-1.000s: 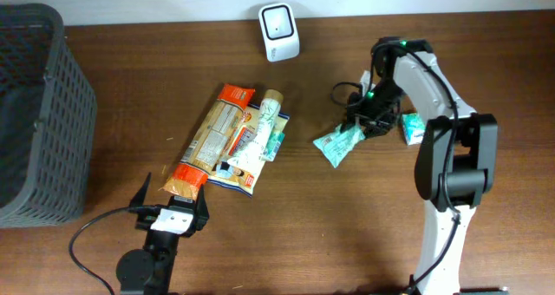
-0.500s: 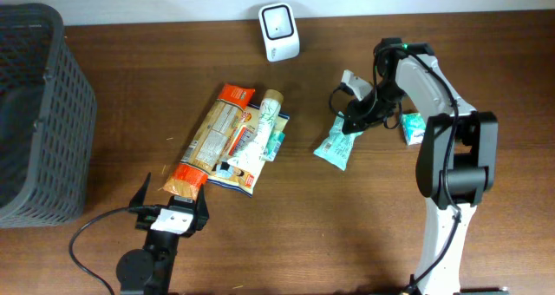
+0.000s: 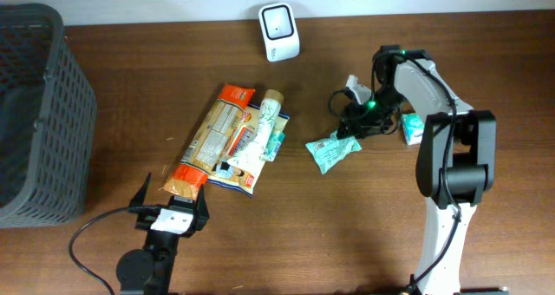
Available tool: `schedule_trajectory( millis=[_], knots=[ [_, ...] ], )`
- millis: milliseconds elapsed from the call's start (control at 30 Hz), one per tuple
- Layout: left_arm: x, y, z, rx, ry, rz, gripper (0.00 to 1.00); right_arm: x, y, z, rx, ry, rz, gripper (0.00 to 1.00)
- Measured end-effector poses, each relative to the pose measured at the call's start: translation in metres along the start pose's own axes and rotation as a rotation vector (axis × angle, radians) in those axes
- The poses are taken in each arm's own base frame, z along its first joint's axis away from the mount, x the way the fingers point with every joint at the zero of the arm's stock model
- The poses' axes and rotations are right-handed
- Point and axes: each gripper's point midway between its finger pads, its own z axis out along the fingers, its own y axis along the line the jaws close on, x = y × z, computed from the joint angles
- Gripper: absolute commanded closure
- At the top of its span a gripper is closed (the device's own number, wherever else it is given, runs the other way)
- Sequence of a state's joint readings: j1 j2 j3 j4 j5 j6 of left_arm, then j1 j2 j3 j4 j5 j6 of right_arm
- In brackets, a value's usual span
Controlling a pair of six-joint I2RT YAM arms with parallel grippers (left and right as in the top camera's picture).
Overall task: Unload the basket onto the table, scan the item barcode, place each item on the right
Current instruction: 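Lift the green wrapped pack and carry it toward the white scanner, then hold the green wrapped pack's barcode over the scanner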
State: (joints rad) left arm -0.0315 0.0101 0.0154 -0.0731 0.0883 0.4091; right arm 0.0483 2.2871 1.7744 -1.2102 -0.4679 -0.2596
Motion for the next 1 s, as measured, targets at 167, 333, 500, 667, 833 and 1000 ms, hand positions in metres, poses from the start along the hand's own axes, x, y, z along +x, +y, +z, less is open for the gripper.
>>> schedule_trajectory(
  millis=[167,333,500,667,833,1000],
  knots=[
    [0.0,0.0,0.0,-0.001,0.0,0.0,0.01,-0.001,0.005,0.006,-0.027,-0.007,-0.001,0.96],
    [0.0,0.0,0.0,0.0,0.0,0.0,0.01,0.013,0.03,-0.007,-0.155,0.054,0.069,0.96],
    [0.0,0.0,0.0,0.0,0.001,0.0,0.01,-0.032,0.086,-0.107,-0.293,-0.211,-0.031,0.96],
    [0.0,0.0,0.0,0.0,0.001,0.0,0.01,-0.028,0.135,-0.216,-0.168,-0.512,-0.025,0.96],
    [0.0,0.0,0.0,0.0,-0.001,0.0,0.01,-0.061,0.174,-0.227,0.213,-0.709,-0.192,0.96],
    [0.0,0.0,0.0,0.0,0.0,0.0,0.01,-0.156,0.242,-0.3,0.746,-1.25,-0.487,0.96]
  ],
)
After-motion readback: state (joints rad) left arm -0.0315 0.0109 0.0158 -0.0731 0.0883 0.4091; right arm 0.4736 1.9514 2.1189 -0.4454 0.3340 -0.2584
